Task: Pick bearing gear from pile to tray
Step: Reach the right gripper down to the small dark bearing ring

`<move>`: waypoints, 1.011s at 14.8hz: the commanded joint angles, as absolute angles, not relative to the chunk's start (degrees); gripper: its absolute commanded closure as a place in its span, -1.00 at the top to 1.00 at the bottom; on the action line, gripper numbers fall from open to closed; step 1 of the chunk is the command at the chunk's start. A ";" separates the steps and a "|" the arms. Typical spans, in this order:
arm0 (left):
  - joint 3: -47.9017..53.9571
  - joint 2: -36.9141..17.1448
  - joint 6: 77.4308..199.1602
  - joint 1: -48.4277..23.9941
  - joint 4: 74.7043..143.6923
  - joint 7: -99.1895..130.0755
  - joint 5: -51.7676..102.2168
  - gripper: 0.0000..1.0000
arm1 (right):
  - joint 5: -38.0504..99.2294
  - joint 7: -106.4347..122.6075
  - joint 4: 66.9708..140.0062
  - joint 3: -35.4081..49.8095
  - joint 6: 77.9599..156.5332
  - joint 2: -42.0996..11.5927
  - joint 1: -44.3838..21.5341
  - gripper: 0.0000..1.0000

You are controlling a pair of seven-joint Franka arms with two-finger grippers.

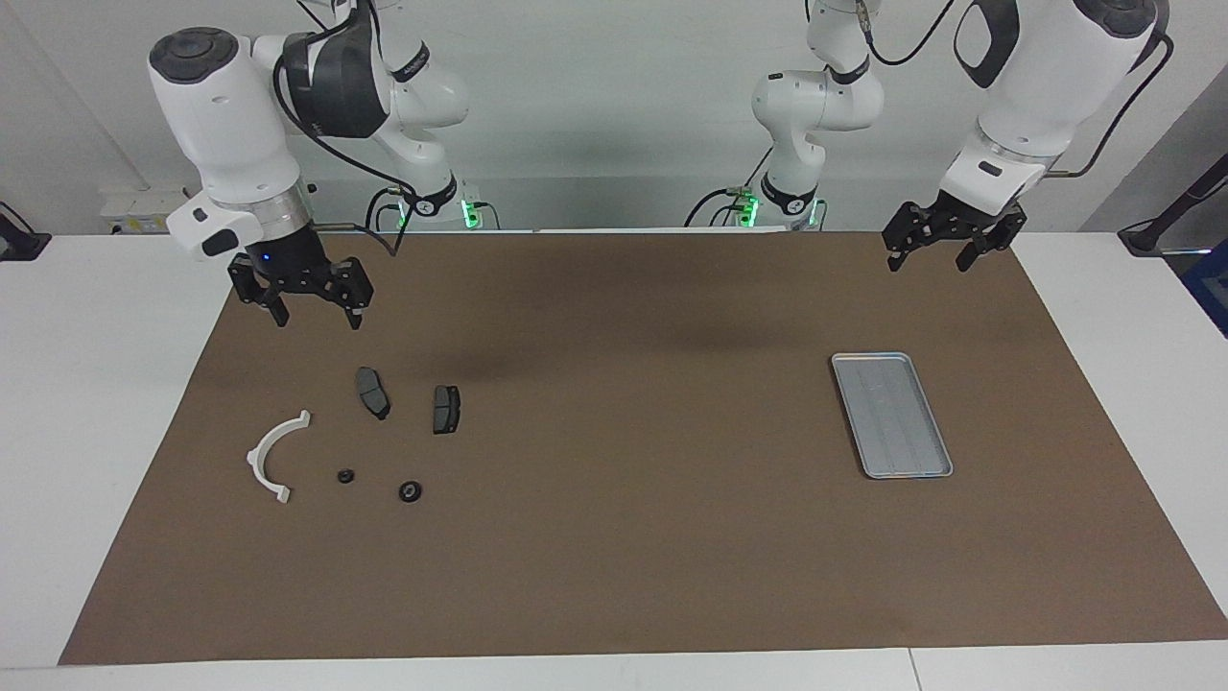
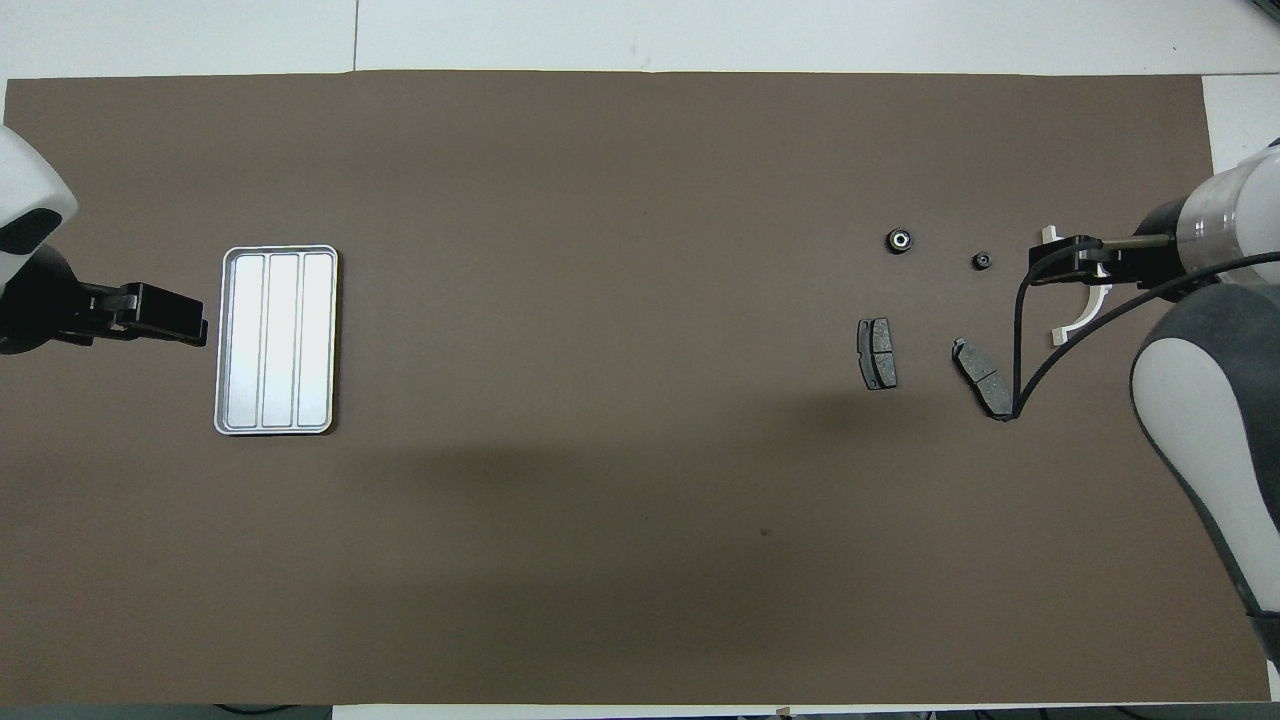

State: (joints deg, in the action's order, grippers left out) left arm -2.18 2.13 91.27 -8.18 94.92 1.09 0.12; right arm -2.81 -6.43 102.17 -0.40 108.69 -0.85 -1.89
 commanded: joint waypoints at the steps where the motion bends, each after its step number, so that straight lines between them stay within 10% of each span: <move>1: -2.55 2.90 90.88 -8.35 95.27 0.88 0.70 1.00 | -2.72 -8.17 102.57 -0.18 112.49 -3.68 -1.84 1.00; 15: -2.55 2.90 90.88 -8.35 95.36 0.88 0.70 1.00 | -2.72 -15.64 102.13 -0.18 131.56 -19.68 -3.96 1.00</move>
State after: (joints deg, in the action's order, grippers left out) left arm -2.18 2.13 91.27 -8.18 94.92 1.09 0.12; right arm -2.81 -14.50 102.46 -0.27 128.75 -17.24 -4.15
